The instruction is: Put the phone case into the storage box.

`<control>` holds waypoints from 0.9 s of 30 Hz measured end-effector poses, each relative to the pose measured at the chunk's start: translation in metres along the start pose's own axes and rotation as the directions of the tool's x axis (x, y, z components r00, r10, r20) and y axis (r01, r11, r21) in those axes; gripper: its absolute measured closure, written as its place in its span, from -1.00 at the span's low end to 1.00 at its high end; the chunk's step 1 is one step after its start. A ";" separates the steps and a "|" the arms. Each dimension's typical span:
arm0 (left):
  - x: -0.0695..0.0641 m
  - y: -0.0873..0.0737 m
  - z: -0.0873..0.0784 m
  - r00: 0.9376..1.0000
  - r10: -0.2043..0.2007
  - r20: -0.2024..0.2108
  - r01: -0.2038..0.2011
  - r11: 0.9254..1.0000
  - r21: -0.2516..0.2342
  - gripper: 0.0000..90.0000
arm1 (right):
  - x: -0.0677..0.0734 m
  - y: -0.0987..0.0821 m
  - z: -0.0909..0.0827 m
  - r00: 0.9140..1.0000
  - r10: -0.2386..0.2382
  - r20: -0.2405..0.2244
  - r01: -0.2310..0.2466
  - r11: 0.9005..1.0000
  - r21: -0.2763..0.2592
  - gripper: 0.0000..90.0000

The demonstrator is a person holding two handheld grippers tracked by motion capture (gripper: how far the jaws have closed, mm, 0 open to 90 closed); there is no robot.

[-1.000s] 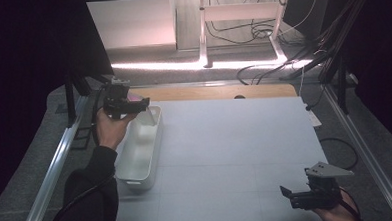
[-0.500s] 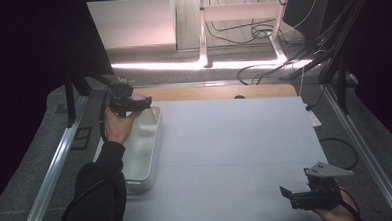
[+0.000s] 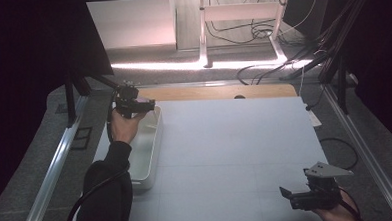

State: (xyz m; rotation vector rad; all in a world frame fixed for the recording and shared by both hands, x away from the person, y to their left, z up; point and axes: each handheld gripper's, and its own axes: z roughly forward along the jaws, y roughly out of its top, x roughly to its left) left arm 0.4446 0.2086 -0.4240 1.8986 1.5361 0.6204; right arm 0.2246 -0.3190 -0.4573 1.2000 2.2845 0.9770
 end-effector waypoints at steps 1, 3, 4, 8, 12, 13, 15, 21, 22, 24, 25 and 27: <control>0.000 0.000 0.001 1.000 0.000 -0.001 0.000 1.000 0.002 -0.61 | 0.000 0.000 0.000 1.000 -0.001 0.000 0.001 1.000 0.000 -1.00; 0.000 -0.001 0.004 1.000 -0.003 -0.003 0.003 1.000 0.004 -0.62 | 0.000 0.000 0.000 1.000 -0.002 -0.002 0.002 1.000 0.000 -1.00; 0.000 -0.001 0.006 1.000 -0.004 -0.003 0.004 1.000 0.005 -0.62 | 0.000 0.000 0.000 1.000 -0.002 -0.003 0.002 1.000 0.001 -1.00; -0.002 -0.002 0.012 1.000 0.001 -0.006 -0.001 1.000 0.014 -0.62 | 0.000 0.000 0.000 1.000 -0.003 -0.005 0.003 1.000 0.001 -1.00; -0.003 -0.002 0.015 1.000 0.006 -0.012 -0.006 1.000 0.007 -0.63 | 0.000 0.000 0.000 1.000 -0.004 -0.007 0.004 1.000 0.002 -1.00; -0.004 -0.001 0.016 1.000 0.009 -0.011 -0.009 1.000 0.005 -0.63 | 0.000 0.000 0.000 1.000 -0.004 -0.008 0.004 1.000 0.000 -1.00; -0.005 -0.001 0.017 1.000 0.018 -0.011 -0.018 1.000 0.002 -0.63 | 0.000 0.000 0.000 1.000 -0.005 -0.009 0.005 1.000 0.001 -1.00; -0.005 0.000 0.021 1.000 0.022 -0.005 -0.022 1.000 -0.013 -0.64 | 0.000 0.000 0.000 1.000 -0.006 -0.012 0.006 1.000 0.001 -1.00; -0.006 -0.001 0.022 1.000 0.026 -0.006 -0.026 0.999 -0.019 -0.64 | 0.000 0.000 0.000 1.000 -0.006 -0.012 0.006 1.000 0.001 -1.00; -0.006 -0.001 0.023 1.000 0.027 -0.008 -0.027 0.999 -0.023 -0.65 | 0.000 0.000 0.000 1.000 -0.006 -0.013 0.006 1.000 0.003 -1.00; -0.006 -0.001 0.024 1.000 0.028 -0.009 -0.028 0.999 -0.026 -0.65 | 0.000 0.000 0.000 1.000 -0.006 -0.013 0.006 1.000 0.003 -1.00; -0.006 -0.001 0.025 1.000 0.028 -0.014 -0.028 0.999 -0.034 -0.67 | 0.000 0.000 0.000 1.000 -0.007 -0.014 0.007 1.000 0.002 -1.00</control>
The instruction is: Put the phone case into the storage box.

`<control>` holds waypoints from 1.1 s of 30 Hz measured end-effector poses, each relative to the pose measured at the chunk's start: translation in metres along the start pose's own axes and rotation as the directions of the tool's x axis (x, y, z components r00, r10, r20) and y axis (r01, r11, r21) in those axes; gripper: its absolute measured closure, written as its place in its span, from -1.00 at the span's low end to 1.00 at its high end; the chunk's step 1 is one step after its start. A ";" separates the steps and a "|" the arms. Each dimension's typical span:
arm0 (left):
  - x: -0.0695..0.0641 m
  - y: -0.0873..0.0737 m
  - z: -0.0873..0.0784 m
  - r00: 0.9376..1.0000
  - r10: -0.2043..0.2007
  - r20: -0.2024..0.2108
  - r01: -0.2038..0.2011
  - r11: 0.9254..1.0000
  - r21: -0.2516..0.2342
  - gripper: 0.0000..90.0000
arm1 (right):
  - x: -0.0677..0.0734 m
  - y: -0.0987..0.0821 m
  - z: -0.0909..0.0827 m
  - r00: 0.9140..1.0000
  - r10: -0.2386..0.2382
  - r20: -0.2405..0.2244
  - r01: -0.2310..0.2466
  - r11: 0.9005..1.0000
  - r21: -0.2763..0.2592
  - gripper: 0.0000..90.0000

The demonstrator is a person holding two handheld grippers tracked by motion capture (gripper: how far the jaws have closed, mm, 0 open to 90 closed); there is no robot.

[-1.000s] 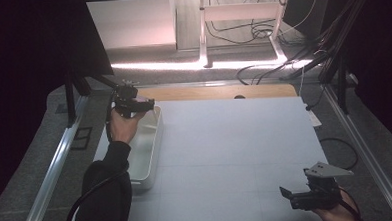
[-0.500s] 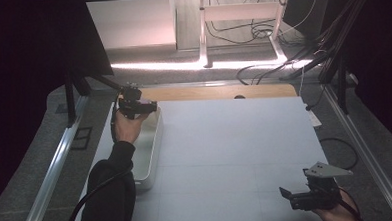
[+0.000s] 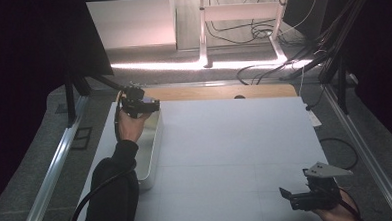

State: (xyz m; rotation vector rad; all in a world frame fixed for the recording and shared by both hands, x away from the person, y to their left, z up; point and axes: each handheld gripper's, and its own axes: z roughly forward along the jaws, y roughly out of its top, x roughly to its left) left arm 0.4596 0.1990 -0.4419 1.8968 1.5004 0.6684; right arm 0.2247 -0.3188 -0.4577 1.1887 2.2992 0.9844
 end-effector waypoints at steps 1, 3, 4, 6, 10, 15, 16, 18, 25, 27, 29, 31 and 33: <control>0.000 0.000 0.000 1.000 0.003 -0.001 -0.003 1.000 -0.006 -0.69 | 0.000 0.000 0.000 1.000 -0.001 0.000 0.001 1.000 0.001 -1.00; 0.000 0.000 0.001 1.000 0.004 -0.003 -0.004 1.000 -0.004 -0.78 | 0.000 0.000 0.000 1.000 -0.001 0.000 0.001 1.000 0.000 -1.00; 0.001 0.000 0.001 1.000 0.003 0.002 -0.003 1.000 -0.003 -0.82 | 0.000 0.000 0.000 1.000 0.000 -0.001 0.000 1.000 0.000 -1.00; 0.002 0.000 0.001 1.000 -0.004 0.001 0.004 1.000 -0.007 -0.87 | 0.000 0.000 0.000 1.000 -0.001 -0.001 0.001 1.000 0.002 -1.00; 0.004 0.001 0.001 1.000 -0.015 0.017 0.015 1.000 -0.010 -0.96 | 0.000 0.000 0.000 1.000 -0.002 -0.002 0.002 1.000 0.000 -1.00; 0.004 0.002 0.000 1.000 -0.020 0.009 0.020 1.000 -0.012 -1.00 | 0.000 0.000 0.000 1.000 -0.003 -0.003 0.003 1.000 0.002 -1.00; 0.005 0.002 0.000 1.000 -0.022 0.007 0.022 1.000 -0.013 -1.00 | 0.000 0.000 0.000 1.000 -0.003 -0.003 0.003 1.000 0.002 -1.00; 0.006 0.002 -0.003 1.000 -0.024 0.007 0.024 1.000 -0.019 -1.00 | 0.000 0.000 0.000 1.000 -0.003 -0.003 0.003 1.000 0.001 -1.00; 0.010 0.001 -0.012 0.998 -0.030 0.049 0.032 0.999 -0.033 -1.00 | 0.000 0.000 -0.001 1.000 -0.003 -0.002 0.003 1.000 0.001 -1.00; 0.011 0.000 -0.013 0.998 -0.033 0.054 0.035 0.999 -0.034 -1.00 | 0.000 0.000 -0.001 1.000 -0.003 -0.002 0.003 1.000 0.001 -1.00; 0.013 -0.001 -0.015 0.998 -0.030 0.064 0.033 0.999 -0.040 -1.00 | 0.000 0.000 -0.001 1.000 -0.003 -0.001 0.003 1.000 -0.003 -1.00; 0.014 -0.003 -0.017 0.996 -0.027 0.080 0.031 0.999 -0.045 -1.00 | 0.000 0.000 -0.001 1.000 0.003 0.000 -0.003 1.000 -0.006 -1.00; 0.015 -0.003 -0.019 0.995 -0.022 0.097 0.027 0.998 -0.051 -1.00 | 0.000 0.000 -0.001 1.000 0.004 0.000 -0.004 1.000 -0.005 -1.00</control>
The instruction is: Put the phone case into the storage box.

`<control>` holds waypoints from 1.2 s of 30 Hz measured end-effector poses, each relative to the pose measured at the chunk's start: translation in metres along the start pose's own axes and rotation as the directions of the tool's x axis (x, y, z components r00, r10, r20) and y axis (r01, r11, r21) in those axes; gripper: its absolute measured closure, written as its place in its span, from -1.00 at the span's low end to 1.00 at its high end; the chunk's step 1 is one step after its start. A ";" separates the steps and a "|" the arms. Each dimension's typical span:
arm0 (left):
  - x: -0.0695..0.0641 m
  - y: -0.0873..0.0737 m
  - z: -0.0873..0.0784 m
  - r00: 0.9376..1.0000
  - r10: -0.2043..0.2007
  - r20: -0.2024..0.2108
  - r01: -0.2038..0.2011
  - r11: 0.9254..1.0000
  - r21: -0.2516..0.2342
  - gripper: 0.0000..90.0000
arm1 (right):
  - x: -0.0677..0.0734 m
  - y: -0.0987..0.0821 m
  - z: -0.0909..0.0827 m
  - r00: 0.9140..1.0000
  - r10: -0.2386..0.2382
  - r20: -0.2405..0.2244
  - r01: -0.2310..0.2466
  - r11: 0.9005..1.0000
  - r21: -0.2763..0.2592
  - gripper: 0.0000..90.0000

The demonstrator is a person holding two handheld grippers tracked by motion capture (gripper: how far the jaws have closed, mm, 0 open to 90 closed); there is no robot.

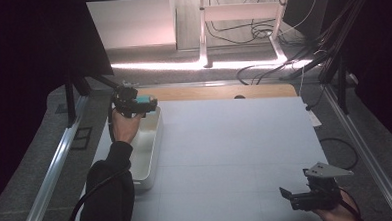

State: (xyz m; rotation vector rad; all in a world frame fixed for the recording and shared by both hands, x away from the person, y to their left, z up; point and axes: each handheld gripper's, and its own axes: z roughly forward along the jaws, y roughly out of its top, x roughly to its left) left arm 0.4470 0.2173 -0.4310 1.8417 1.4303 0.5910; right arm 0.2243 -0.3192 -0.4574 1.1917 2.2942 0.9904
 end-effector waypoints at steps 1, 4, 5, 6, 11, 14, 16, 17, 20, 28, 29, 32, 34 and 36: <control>0.000 0.000 -0.001 1.000 0.003 0.012 -0.003 1.000 -0.003 -1.00 | 0.000 0.000 0.000 1.000 -0.003 -0.001 0.003 1.000 0.003 -1.00; 0.000 0.000 -0.003 1.000 0.012 0.017 -0.012 1.000 -0.005 -1.00 | 0.000 0.000 0.000 1.000 -0.006 0.000 0.006 1.000 0.006 -1.00; 0.000 -0.001 -0.004 1.000 0.016 0.025 -0.016 1.000 -0.005 -1.00 | 0.000 0.000 0.000 1.000 -0.006 0.000 0.006 1.000 0.007 -1.00; 0.000 -0.001 -0.004 0.999 0.020 0.027 -0.020 1.000 -0.006 -1.00 | 0.000 0.000 0.000 1.000 -0.006 0.000 0.006 1.000 0.007 -1.00; -0.001 -0.003 -0.007 0.998 0.030 0.054 -0.030 1.000 0.000 -1.00 | 0.000 0.000 0.000 1.000 -0.006 0.002 0.006 1.000 0.005 -1.00; -0.001 -0.005 -0.009 0.998 0.040 0.054 -0.040 0.999 0.002 -1.00 | 0.000 0.000 0.000 1.000 0.000 0.004 0.000 1.000 0.000 -1.00; 0.000 -0.006 -0.010 0.997 0.036 0.064 -0.036 0.999 -0.004 -1.00 | 0.000 0.000 -0.001 1.000 0.002 0.010 -0.002 1.000 0.001 -1.00; 0.001 -0.007 -0.012 0.997 0.030 0.073 -0.029 1.000 -0.010 -1.00 | 0.000 0.000 0.000 1.000 0.002 0.006 -0.002 1.000 0.000 -1.00; 0.001 -0.009 -0.015 0.996 0.031 0.083 -0.029 0.999 -0.018 -1.00 | 0.001 0.000 0.000 1.000 -0.004 0.006 0.004 1.000 0.002 -1.00; -0.002 -0.014 -0.022 0.992 0.056 0.114 -0.053 0.998 -0.030 -1.00 | 0.001 0.000 0.000 1.000 -0.006 0.010 0.006 1.000 0.001 -1.00; -0.003 -0.015 -0.023 0.991 0.060 0.118 -0.057 0.998 -0.033 -1.00 | 0.001 0.000 0.000 1.000 -0.007 0.010 0.007 1.000 -0.001 -1.00; -0.006 -0.016 -0.026 0.988 0.065 0.143 -0.060 0.997 -0.038 -1.00 | 0.001 0.000 0.000 1.000 -0.009 0.009 0.009 1.000 0.001 -1.00; -0.008 -0.017 -0.027 0.985 0.071 0.155 -0.066 0.997 -0.040 -1.00 | 0.002 0.000 0.000 1.000 -0.010 0.009 0.010 1.000 0.001 -1.00; -0.010 -0.019 -0.029 0.983 0.070 0.172 -0.064 0.997 -0.043 -1.00 | 0.002 0.000 0.000 1.000 -0.011 0.009 0.011 1.000 -0.002 -1.00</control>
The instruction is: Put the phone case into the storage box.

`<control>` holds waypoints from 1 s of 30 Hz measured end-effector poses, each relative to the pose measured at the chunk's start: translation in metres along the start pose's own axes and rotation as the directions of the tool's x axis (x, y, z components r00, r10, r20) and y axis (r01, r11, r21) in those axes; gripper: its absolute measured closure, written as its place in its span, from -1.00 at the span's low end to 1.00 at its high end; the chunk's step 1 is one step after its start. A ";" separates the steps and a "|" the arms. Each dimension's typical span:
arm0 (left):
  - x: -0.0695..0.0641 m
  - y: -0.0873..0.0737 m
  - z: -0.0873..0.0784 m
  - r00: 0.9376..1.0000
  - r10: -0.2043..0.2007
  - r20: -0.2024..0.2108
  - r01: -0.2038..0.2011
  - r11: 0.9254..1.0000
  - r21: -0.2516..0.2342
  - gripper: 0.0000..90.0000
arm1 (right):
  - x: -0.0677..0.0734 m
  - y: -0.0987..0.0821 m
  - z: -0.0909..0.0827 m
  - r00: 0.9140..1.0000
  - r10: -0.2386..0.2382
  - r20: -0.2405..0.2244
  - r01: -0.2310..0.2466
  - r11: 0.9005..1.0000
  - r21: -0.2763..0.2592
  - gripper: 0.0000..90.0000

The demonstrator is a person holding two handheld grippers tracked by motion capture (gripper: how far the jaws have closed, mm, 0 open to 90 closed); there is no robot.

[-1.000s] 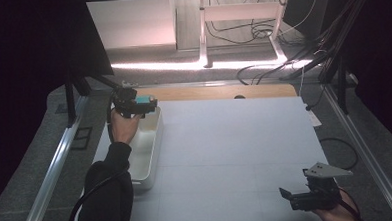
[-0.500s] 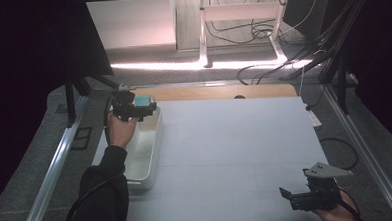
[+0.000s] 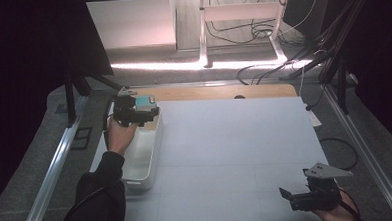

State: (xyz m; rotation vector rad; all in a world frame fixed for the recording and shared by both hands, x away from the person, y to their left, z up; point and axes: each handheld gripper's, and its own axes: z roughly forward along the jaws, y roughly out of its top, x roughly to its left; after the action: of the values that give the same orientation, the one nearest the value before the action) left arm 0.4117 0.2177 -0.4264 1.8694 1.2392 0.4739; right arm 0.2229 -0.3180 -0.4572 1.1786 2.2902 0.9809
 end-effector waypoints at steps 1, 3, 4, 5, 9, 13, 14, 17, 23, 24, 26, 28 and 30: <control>-0.001 -0.001 0.000 1.000 -0.004 0.006 0.004 1.000 -0.003 -1.00 | 0.000 0.000 0.000 1.000 -0.001 0.001 0.001 1.000 -0.001 -1.00; -0.002 -0.001 -0.001 1.000 -0.004 0.017 0.004 1.000 -0.005 -1.00 | 0.000 0.000 0.000 1.000 0.000 0.001 0.000 1.000 -0.002 -1.00; -0.004 -0.002 -0.001 1.000 0.002 0.023 -0.002 1.000 -0.005 -1.00 | 0.000 0.000 0.000 1.000 0.000 0.002 0.000 1.000 -0.002 -1.00; -0.006 -0.003 -0.002 1.000 0.006 0.026 -0.006 1.000 -0.005 -1.00 | 0.000 0.000 0.000 1.000 0.000 0.003 0.000 1.000 -0.001 -1.00; -0.009 -0.005 -0.002 0.999 0.014 0.037 -0.014 1.000 -0.005 -1.00 | -0.001 0.000 0.000 1.000 0.002 0.002 -0.002 1.000 -0.001 -1.00; -0.013 -0.008 -0.003 0.997 0.024 0.074 -0.024 1.000 -0.002 -1.00 | -0.001 0.000 0.000 1.000 0.001 0.001 -0.001 1.000 0.000 -1.00; -0.013 -0.008 -0.003 0.997 0.024 0.074 -0.024 1.000 -0.002 -1.00 | 0.000 0.000 0.000 1.000 0.000 0.002 0.000 1.000 -0.001 -1.00; -0.015 -0.012 -0.004 0.995 0.037 0.092 -0.037 0.999 -0.001 -1.00 | 0.000 0.000 0.000 1.000 0.000 0.000 0.000 1.000 -0.002 -1.00; -0.018 -0.016 -0.007 0.993 0.062 0.098 -0.062 0.998 0.001 -1.00 | 0.001 0.000 0.000 1.000 -0.013 0.003 0.013 1.000 0.001 -1.00; -0.019 -0.016 -0.007 0.993 0.065 0.098 -0.065 0.998 0.000 -1.00 | 0.001 0.000 0.000 1.000 -0.013 0.003 0.013 1.000 0.002 -1.00; -0.019 -0.016 -0.008 0.993 0.069 0.098 -0.069 0.998 -0.002 -1.00 | 0.001 0.000 0.000 1.000 -0.013 0.003 0.013 1.000 0.002 -1.00; -0.021 -0.017 -0.010 0.992 0.077 0.098 -0.077 0.997 -0.008 -1.00 | 0.001 0.000 0.000 1.000 -0.012 0.003 0.012 1.000 0.001 -1.00; -0.022 -0.017 -0.011 0.991 0.083 0.105 -0.082 0.997 -0.009 -0.99 | 0.001 0.000 0.000 1.000 -0.012 0.003 0.012 1.000 -0.001 -1.00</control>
State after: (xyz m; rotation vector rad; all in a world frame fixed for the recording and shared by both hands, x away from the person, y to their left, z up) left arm 0.3843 0.2057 -0.4308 1.9221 1.0940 0.4166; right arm 0.2220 -0.3171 -0.4571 1.1639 2.2918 0.9752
